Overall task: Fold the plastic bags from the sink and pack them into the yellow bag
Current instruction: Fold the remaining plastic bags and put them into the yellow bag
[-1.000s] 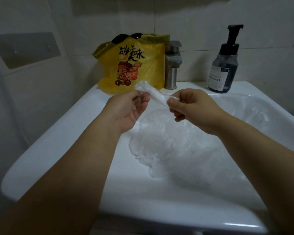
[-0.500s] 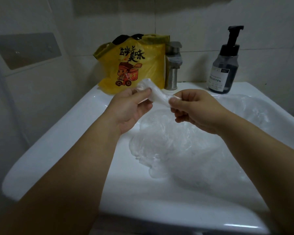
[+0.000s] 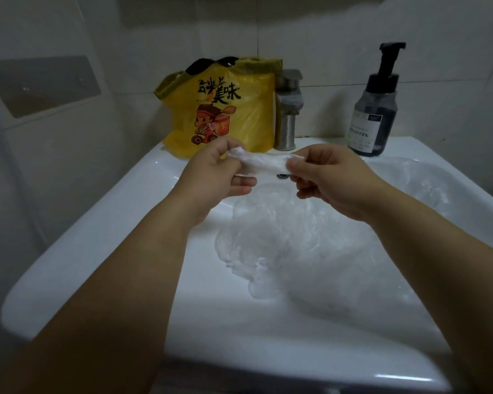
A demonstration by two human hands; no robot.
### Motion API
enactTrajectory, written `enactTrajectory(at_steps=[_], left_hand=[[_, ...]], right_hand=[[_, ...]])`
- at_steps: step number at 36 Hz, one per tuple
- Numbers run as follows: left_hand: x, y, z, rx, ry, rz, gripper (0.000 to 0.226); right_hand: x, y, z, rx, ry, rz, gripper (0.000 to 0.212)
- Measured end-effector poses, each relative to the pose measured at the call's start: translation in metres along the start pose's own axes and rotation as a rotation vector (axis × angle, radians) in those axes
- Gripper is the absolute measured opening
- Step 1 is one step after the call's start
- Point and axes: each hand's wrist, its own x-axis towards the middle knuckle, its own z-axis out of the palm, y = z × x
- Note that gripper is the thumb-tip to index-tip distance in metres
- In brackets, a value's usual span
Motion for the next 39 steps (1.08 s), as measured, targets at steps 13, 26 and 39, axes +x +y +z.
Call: enactTrajectory(at_steps=[13, 26, 39], left_hand=[[-0.002, 0.010, -0.006, -0.420, -0.102, -0.106, 0.019], [0.002, -0.003, 0.002, -0.149, -0.007, -0.039, 0.007], [-0.001, -0.003, 0.006, -0.124, -0.027, -0.029, 0.006]], right_hand=[[0.000, -0.002, -0.006, 0.165, -0.081, 0.053, 0.011], [-0.001, 0.001, 0.002, 0.123, -0.090, 0.039, 0.010], [-0.005, -0.001, -0.002, 0.043, -0.174, 0.126, 0.017]])
